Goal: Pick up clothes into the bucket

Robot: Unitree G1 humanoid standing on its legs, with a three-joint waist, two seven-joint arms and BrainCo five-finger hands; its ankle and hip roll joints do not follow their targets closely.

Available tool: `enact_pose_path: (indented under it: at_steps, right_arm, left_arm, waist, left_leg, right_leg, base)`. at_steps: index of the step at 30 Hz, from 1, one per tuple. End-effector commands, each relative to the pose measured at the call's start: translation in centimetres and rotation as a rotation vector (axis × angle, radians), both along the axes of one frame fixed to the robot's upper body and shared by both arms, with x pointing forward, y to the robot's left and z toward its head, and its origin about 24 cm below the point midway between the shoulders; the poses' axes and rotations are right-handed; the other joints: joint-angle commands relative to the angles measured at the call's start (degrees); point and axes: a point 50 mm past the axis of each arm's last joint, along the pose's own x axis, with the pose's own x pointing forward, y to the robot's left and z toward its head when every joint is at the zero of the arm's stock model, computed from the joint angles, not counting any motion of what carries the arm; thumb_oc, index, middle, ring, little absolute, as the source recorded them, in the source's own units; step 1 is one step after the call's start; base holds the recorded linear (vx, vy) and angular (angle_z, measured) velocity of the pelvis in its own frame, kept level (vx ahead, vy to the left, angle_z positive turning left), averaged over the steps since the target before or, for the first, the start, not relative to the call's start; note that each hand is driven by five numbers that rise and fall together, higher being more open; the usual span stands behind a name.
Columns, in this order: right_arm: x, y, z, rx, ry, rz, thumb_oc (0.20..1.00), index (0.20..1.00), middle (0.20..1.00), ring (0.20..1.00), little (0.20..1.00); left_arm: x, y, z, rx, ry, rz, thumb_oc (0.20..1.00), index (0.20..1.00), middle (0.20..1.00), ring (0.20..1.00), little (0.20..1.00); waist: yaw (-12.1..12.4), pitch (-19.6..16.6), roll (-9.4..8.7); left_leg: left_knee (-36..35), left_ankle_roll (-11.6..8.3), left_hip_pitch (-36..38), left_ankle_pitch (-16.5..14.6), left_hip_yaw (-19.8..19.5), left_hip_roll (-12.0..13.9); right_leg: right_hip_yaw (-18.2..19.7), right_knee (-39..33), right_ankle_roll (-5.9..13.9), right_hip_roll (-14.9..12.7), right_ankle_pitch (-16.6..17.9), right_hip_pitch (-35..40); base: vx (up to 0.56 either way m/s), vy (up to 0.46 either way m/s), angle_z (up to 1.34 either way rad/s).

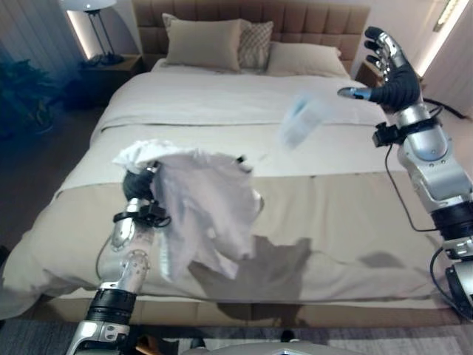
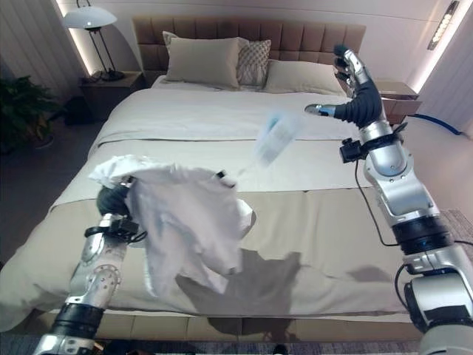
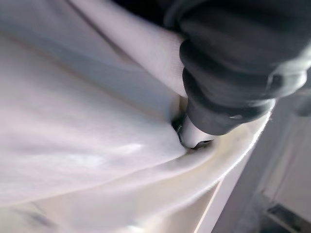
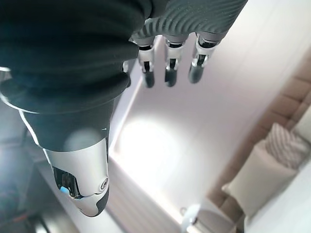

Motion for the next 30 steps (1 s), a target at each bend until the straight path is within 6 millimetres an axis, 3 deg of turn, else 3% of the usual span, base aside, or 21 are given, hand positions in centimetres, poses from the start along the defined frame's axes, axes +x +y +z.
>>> enact_pose_path:
  at_steps: [1,9,14,19,22,23,25,26,28,30]
  right_arm:
    - [-0.6,0.7,0.8,-0.028,-0.067,0.020,1.000,1.000,1.000,1.000,1.000]
    - [-0.6,1.5,-2.8,0.007,0.028,0.047,1.000,1.000,1.000,1.000,1.000]
    - [-0.9,2.2,-3.5,0.017,0.048,0.083,1.000,1.000,1.000,1.000,1.000]
    - [-1.3,3.5,-3.8,-0.006,0.060,0.161,1.000,1.000,1.000,1.000,1.000]
    - [-1.7,4.8,-4.4,-0.015,0.077,0.231,1.000,1.000,1.000,1.000,1.000]
    - [-1.8,6.0,-5.6,-0.004,0.122,0.290,1.000,1.000,1.000,1.000,1.000]
    - [-1.9,6.6,-6.2,0.002,0.140,0.314,1.000,1.000,1.000,1.000,1.000]
    - [-2.1,8.4,-7.8,0.037,0.187,0.362,1.000,1.000,1.000,1.000,1.000]
    - [-2.1,9.2,-8.7,0.065,0.215,0.385,1.000,1.000,1.000,1.000,1.000]
    - [-2.4,12.5,-10.9,0.077,0.294,0.460,1.000,1.000,1.000,1.000,1.000]
  left_arm:
    - [-1.0,1.7,7.8,0.213,-0.338,0.103,0.200,0.200,0.200,0.200,0.200]
    - [-0.2,3.5,11.5,0.332,-0.415,0.239,0.200,0.200,0.200,0.200,0.200]
    - [0.6,2.4,12.1,0.322,-0.435,0.203,0.200,0.200,0.200,0.200,0.200]
    - [1.2,0.9,11.4,0.301,-0.422,0.150,0.200,0.200,0.200,0.200,0.200]
    - [1.7,0.0,10.8,0.306,-0.397,0.120,0.200,0.200,0.200,0.200,0.200]
    - [2.1,-0.7,10.6,0.320,-0.384,0.106,0.200,0.200,0.200,0.200,0.200]
    - [2.3,-1.0,10.5,0.325,-0.380,0.099,0.200,0.200,0.200,0.200,0.200]
    - [2.7,-1.8,10.2,0.343,-0.365,0.089,0.200,0.200,0.200,0.200,0.200]
    - [2.9,-2.2,10.2,0.343,-0.365,0.084,0.200,0.200,0.200,0.200,0.200]
    - [3.4,-3.1,10.1,0.364,-0.351,0.073,0.200,0.200,0.200,0.200,0.200]
  waist:
    - [1.27,-1.33,-2.53]
    - [1.31,-0.98,-1.68]
    - [1.04,-0.74,-1.46]
    - [0.81,-0.44,-1.47]
    - [0.65,-0.16,-1.54]
    - [0.49,-0.03,-1.54]
    - [0.46,-0.01,-1.52]
    - [0.36,0.16,-1.33]
    - [0.29,0.27,-1.27]
    - [0.36,0.41,-0.83]
  left_leg:
    - [3.51,-2.19,0.48,-2.93,0.49,2.14]
    - [3.64,-2.17,0.30,-3.01,0.12,1.94]
    - [3.58,-2.09,0.21,-2.94,0.05,1.81]
    - [3.82,-2.01,-0.02,-3.00,-0.02,1.70]
    - [4.05,-1.91,-0.03,-3.08,-0.03,1.71]
    - [4.14,-1.89,-0.02,-3.09,0.02,1.74]
    - [4.17,-1.88,-0.03,-3.10,0.00,1.77]
    - [4.27,-1.86,-0.07,-3.10,0.01,1.83]
    - [4.36,-1.85,-0.14,-3.09,0.05,1.85]
    - [4.49,-1.84,-0.28,-3.05,0.10,1.94]
  right_leg:
    - [-2.47,2.08,3.98,-5.25,1.66,1.25]
    - [-2.82,2.03,4.12,-5.43,1.42,1.46]
    - [-2.76,2.04,4.17,-5.61,1.43,1.38]
    - [-2.63,2.09,4.19,-5.73,1.48,1.20]
    - [-2.50,2.18,4.10,-5.72,1.47,1.13]
    - [-2.43,2.23,4.05,-5.68,1.42,1.08]
    - [-2.41,2.29,4.02,-5.65,1.36,1.07]
    - [-2.41,2.30,3.96,-5.64,1.25,0.99]
    - [-2.34,2.32,3.91,-5.64,1.22,0.94]
    - [-2.13,2.30,3.83,-5.63,1.16,0.79]
  base:
    - [0.00,0.000,0.00]
    - [0.00,0.004,0.01]
    - [0.00,0.000,0.00]
    - [0.00,0.000,0.00]
    - [0.00,0.000,0.00]
    - [0.00,0.000,0.00]
    - [0.00,0.000,0.00]
    - [0.00,0.000,0.00]
    - [0.00,0.000,0.00]
    - [0.00,0.000,0.00]
